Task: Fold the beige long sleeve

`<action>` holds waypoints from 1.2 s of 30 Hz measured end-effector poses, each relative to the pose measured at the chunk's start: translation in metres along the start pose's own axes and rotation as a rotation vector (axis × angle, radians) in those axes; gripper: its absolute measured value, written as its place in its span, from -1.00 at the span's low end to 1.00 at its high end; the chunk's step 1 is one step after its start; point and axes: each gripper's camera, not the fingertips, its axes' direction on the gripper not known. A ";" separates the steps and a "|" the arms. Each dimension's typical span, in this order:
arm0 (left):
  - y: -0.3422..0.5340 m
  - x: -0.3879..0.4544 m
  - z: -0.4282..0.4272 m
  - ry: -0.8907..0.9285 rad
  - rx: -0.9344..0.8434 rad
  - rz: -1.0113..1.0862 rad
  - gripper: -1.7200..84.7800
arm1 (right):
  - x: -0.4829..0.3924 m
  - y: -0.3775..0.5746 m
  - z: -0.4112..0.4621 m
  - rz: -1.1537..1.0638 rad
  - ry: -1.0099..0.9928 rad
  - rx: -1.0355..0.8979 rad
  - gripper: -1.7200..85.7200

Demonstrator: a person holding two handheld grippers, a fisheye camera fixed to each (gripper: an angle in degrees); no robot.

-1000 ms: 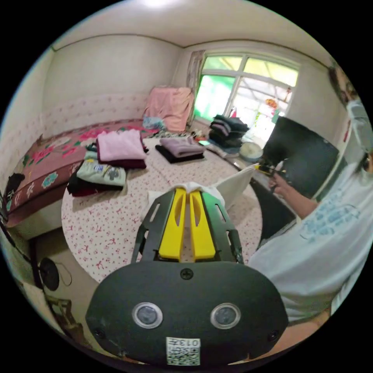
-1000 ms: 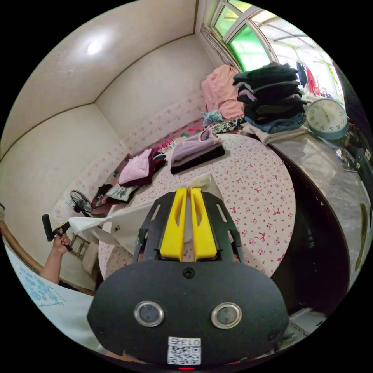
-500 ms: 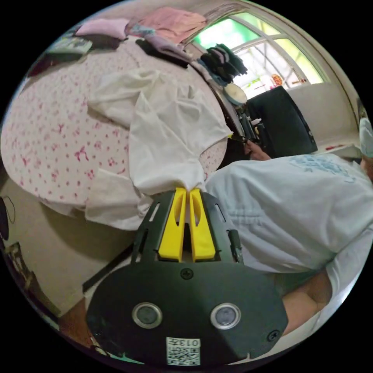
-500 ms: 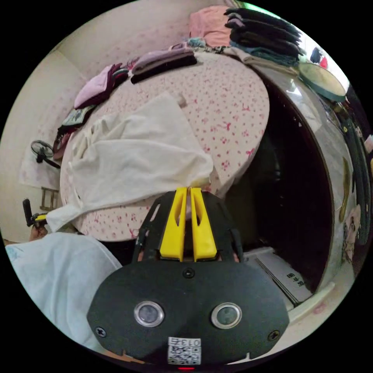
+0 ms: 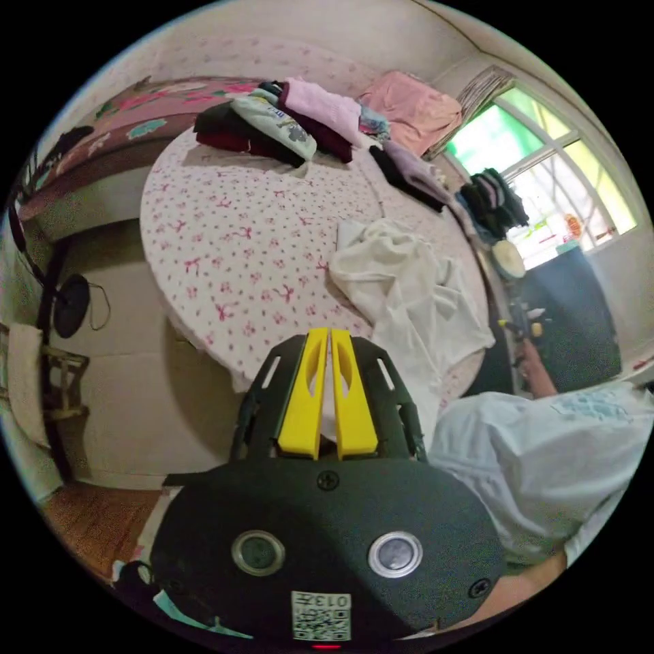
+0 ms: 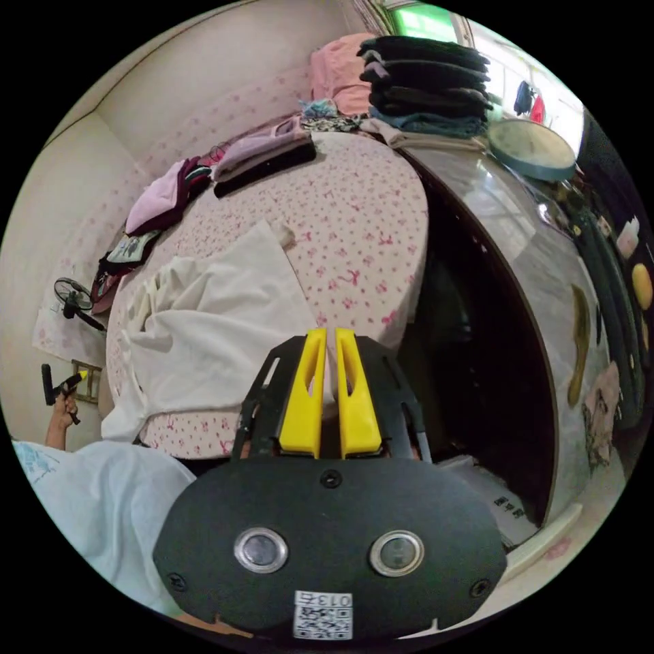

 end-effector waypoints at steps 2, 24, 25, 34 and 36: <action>-0.048 0.025 0.032 -0.117 -0.014 0.043 -0.92 | -0.020 -0.029 0.008 -0.043 -0.037 0.029 -0.86; -0.210 0.141 0.129 -0.242 -0.050 0.236 -0.93 | -0.155 -0.209 0.126 -0.453 0.111 -0.252 -0.90; -0.202 0.143 0.098 -0.232 0.053 0.222 -0.93 | -0.153 -0.208 0.117 -0.448 0.097 -0.206 -0.91; -0.065 0.114 -0.037 -0.339 0.342 0.106 -0.94 | -0.073 -0.104 0.000 -0.276 -0.206 0.192 -0.92; -0.038 0.093 -0.019 -0.322 0.218 0.023 -0.93 | -0.058 -0.068 0.016 -0.227 -0.161 0.061 -0.92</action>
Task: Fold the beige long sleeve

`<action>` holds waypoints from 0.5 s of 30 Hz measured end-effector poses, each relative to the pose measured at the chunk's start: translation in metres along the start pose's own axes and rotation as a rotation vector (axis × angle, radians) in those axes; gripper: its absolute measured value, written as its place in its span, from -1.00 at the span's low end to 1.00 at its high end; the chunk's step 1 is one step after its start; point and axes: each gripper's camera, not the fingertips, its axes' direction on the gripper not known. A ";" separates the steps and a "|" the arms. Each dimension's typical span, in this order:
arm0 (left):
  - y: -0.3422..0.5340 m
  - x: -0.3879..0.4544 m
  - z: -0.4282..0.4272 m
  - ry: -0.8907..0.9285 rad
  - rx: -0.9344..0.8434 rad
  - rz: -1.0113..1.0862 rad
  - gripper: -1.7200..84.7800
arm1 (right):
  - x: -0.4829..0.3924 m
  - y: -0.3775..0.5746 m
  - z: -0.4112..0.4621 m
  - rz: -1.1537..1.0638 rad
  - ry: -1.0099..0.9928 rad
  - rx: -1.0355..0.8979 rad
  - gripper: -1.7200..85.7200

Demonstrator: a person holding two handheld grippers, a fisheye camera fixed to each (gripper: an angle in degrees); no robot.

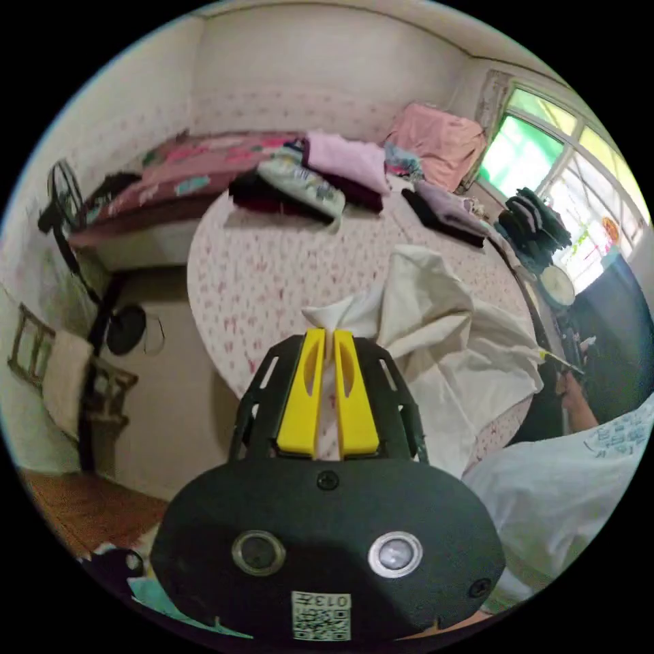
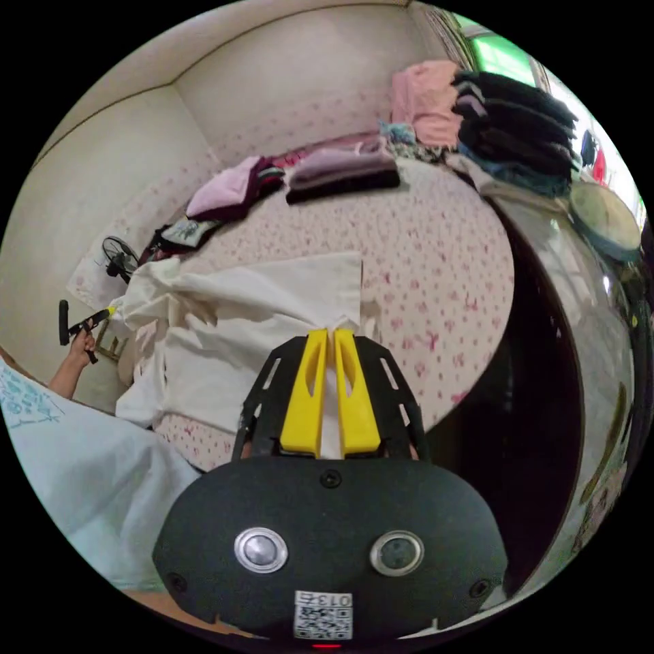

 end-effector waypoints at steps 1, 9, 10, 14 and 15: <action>0.023 -0.010 0.016 0.039 -0.085 -0.072 -0.93 | 0.002 0.008 0.005 0.023 0.005 -0.044 -0.92; 0.091 -0.045 0.020 0.100 -0.117 -0.343 -0.89 | 0.017 0.026 -0.011 0.158 0.123 -0.054 -0.88; 0.084 -0.043 0.009 0.083 -0.062 -0.318 -0.87 | 0.018 0.022 -0.013 0.157 0.123 -0.043 -0.87; 0.041 -0.001 0.026 0.125 -0.160 -0.035 -0.69 | 0.011 -0.022 -0.011 0.071 0.095 0.004 -0.79; 0.037 0.007 0.035 0.139 -0.209 0.006 -0.69 | 0.006 -0.036 -0.004 0.045 0.086 -0.006 -0.77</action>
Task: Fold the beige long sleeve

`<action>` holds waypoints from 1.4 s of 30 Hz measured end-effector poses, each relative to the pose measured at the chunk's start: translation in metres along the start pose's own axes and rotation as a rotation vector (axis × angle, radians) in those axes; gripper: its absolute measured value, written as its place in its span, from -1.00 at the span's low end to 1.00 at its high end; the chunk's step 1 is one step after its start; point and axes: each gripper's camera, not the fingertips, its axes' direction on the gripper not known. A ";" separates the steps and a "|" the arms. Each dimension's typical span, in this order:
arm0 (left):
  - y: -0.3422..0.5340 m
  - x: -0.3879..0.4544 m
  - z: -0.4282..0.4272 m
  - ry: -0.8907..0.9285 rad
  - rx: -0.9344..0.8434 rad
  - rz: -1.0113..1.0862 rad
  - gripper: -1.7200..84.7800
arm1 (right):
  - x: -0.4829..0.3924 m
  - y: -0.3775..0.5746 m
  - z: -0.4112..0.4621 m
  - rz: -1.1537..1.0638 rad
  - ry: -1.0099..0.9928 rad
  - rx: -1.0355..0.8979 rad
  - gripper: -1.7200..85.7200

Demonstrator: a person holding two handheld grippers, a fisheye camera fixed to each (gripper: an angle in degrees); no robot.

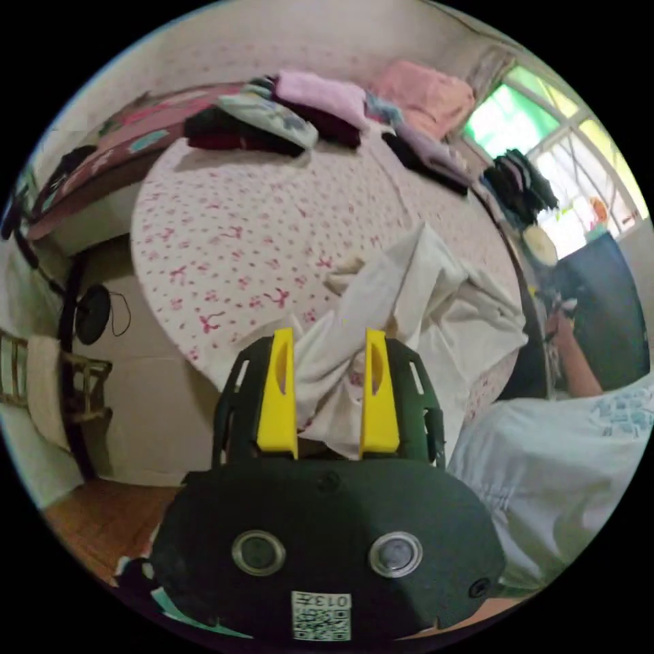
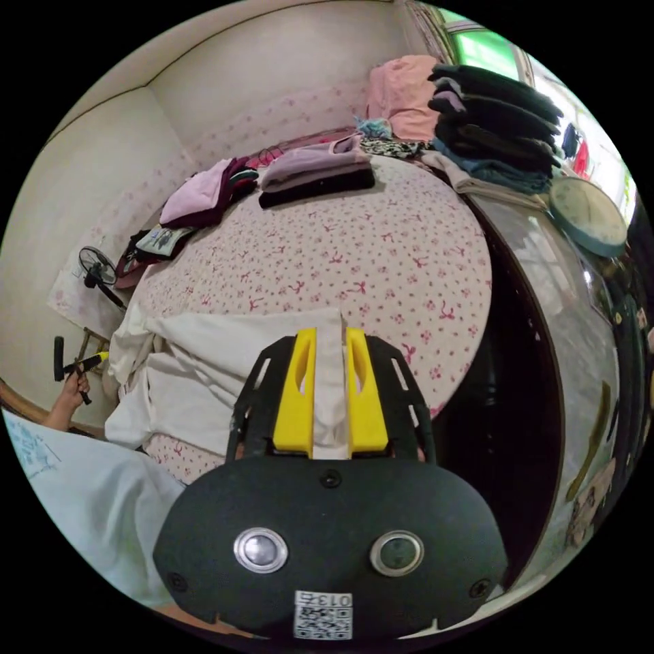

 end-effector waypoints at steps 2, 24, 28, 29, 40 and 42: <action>-0.015 0.027 0.039 -0.055 -0.209 0.129 -0.74 | -0.010 -0.019 0.014 -0.034 -0.013 -0.039 -0.74; -0.117 0.051 -0.081 -0.191 0.301 0.188 -0.95 | -0.020 -0.113 0.032 -0.168 0.008 -0.078 -0.82; -0.113 0.058 -0.063 -0.211 0.267 0.228 -0.95 | -0.023 -0.106 0.058 -0.167 -0.039 -0.176 -0.72; -0.106 0.057 -0.056 -0.214 0.246 0.226 -0.95 | -0.025 -0.101 0.069 -0.165 -0.044 -0.225 -0.71; -0.019 0.010 -0.054 -0.106 0.255 0.003 -0.95 | -0.071 -0.071 0.076 -0.335 0.071 -0.220 -0.94; -0.005 0.002 -0.060 -0.097 0.276 -0.026 -0.95 | -0.067 -0.070 0.052 -0.291 0.090 -0.118 -0.95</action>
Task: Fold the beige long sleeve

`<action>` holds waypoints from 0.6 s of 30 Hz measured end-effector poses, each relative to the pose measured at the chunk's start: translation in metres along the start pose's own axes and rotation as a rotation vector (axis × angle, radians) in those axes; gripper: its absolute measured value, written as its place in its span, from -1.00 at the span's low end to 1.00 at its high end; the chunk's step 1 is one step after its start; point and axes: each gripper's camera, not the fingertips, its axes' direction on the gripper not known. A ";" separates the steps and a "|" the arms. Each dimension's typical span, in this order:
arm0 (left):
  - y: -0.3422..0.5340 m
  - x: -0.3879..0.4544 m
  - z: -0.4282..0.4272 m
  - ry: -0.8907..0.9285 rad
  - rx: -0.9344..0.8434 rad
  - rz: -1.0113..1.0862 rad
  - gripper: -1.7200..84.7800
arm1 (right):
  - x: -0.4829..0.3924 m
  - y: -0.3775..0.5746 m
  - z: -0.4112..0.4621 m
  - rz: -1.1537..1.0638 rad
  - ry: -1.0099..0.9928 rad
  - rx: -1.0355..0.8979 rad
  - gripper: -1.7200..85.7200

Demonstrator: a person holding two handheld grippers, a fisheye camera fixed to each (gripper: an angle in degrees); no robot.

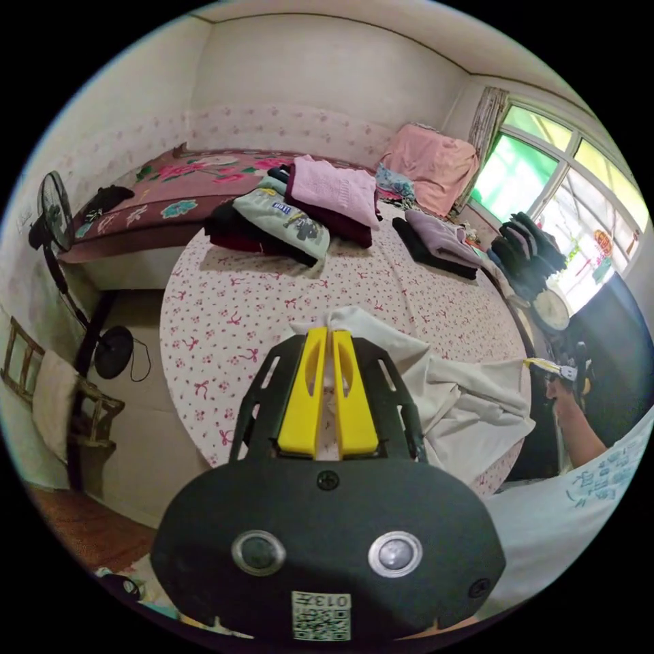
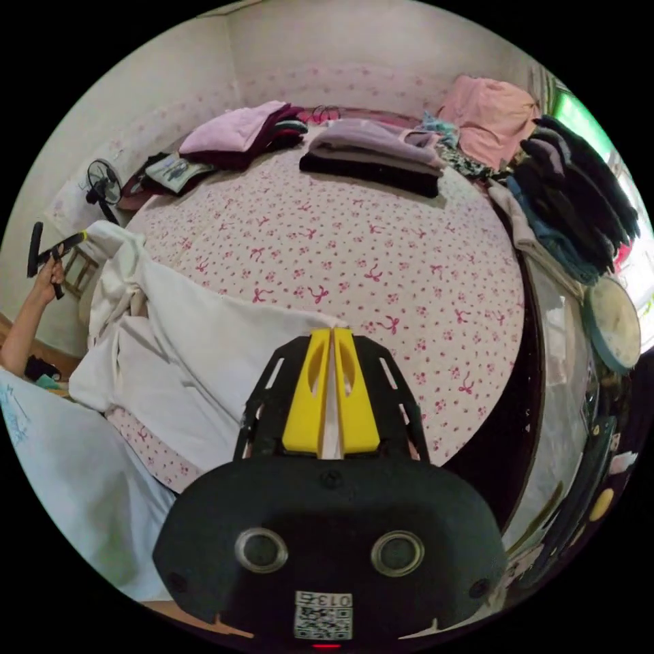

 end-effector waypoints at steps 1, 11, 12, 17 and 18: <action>0.007 -0.005 -0.006 0.004 0.014 -0.019 -0.95 | 0.002 0.002 -0.007 0.016 0.000 0.028 -0.95; -0.014 -0.050 0.017 0.107 -0.034 -0.147 -0.95 | 0.018 -0.017 -0.001 -0.023 -0.030 -0.143 -0.94; -0.022 -0.050 0.021 0.108 -0.034 -0.140 -0.95 | 0.018 -0.025 0.003 -0.041 -0.027 -0.150 -0.94; -0.121 -0.010 0.029 0.081 0.016 0.072 -0.95 | 0.014 -0.074 -0.012 -0.108 0.102 -0.057 -0.94; -0.133 -0.005 0.028 0.078 0.029 0.095 -0.95 | 0.016 -0.087 -0.017 -0.108 0.139 -0.022 -0.95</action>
